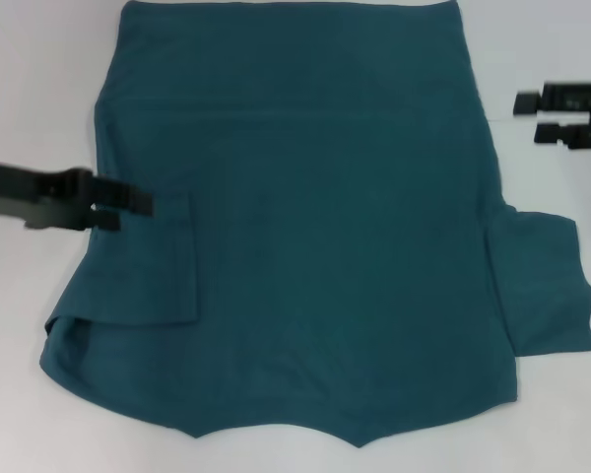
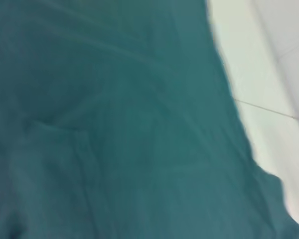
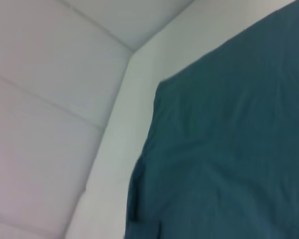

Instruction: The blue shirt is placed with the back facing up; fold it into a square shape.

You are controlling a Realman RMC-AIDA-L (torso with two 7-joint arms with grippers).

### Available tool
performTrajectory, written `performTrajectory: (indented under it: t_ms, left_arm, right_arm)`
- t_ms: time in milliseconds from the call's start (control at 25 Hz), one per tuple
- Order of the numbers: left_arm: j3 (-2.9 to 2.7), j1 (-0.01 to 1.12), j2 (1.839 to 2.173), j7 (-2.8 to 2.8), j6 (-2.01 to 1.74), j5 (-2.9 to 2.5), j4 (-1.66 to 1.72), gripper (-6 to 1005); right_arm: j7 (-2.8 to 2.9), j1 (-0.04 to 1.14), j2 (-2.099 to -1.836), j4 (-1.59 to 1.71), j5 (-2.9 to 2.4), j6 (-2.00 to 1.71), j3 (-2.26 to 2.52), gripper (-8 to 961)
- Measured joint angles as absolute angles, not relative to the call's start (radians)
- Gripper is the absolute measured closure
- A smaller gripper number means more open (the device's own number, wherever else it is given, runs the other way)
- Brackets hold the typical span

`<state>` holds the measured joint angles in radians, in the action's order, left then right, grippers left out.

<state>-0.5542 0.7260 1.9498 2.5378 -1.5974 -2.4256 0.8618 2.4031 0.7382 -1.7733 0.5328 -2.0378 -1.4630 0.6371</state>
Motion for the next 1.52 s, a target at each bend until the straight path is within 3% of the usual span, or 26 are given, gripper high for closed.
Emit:
performTrajectory:
  t_ms: [80, 200, 480, 840, 1160, 1520]
  left_arm:
    - [-0.556, 0.683, 1.945, 2.424, -1.673, -2.359, 0.864, 365]
    - [-0.562, 0.631, 1.948, 2.169, -1.831, -2.309, 0.875, 361]
    - [-0.563, 0.536, 1.998, 1.999, -1.848, -2.306, 0.911, 359]
    - [-0.555, 0.534, 2.028, 2.063, -1.752, -2.3, 0.916, 360]
    - [-0.555, 0.553, 2.046, 2.087, -1.72, -2.293, 0.917, 362]
    - [-0.555, 0.556, 2.054, 2.09, -1.72, -2.25, 0.916, 361]
  right_arm:
    - [2.369, 0.722, -1.766, 0.566, -2.048, -1.523, 0.652, 158]
    - [2.351, 0.687, -1.757, 0.643, -2.084, -1.625, 0.657, 158]
    - [2.378, 0.615, -1.74, 0.751, -2.227, -1.78, 0.639, 159]
    - [2.513, 0.553, -1.733, 0.749, -2.325, -1.688, 0.567, 159]
    - [2.538, 0.538, -1.759, 0.677, -2.336, -1.575, 0.578, 158]
    - [2.521, 0.558, -1.819, 0.671, -2.399, -1.487, 0.583, 159]
